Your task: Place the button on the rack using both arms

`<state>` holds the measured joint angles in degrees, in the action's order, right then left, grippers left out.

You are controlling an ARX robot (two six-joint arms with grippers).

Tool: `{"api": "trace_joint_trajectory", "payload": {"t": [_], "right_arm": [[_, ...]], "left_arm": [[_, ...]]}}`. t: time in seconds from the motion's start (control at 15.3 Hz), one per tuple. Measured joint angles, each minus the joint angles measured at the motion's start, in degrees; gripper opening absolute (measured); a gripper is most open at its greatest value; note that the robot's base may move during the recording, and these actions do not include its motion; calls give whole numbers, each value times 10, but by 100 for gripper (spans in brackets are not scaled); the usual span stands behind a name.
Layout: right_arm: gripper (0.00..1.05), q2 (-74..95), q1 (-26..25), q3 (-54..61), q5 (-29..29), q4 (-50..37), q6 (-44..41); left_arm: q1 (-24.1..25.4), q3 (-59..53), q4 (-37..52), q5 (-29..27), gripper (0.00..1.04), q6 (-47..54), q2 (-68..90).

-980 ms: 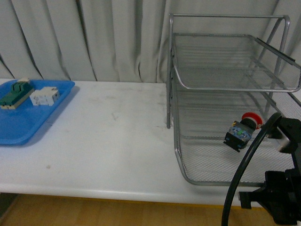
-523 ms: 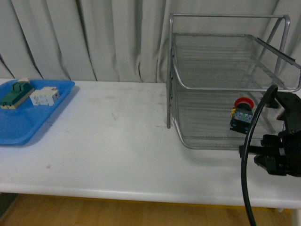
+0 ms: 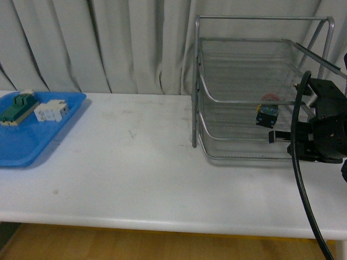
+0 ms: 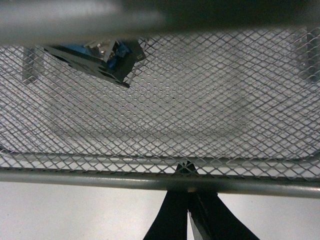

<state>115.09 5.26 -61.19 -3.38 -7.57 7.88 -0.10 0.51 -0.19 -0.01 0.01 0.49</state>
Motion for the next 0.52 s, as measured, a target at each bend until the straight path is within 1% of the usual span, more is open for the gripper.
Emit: {"api": "trace_joint_trajectory", "payload": {"t": [0.26,0.52], "right_arm": [[2,14,-1,-35,24,-10,7],[2,9,0,-17,22,-23,19]], "left_arm": [[0,0,0,0,98,0,0],[0,0,0,0,98,0,0]]}}
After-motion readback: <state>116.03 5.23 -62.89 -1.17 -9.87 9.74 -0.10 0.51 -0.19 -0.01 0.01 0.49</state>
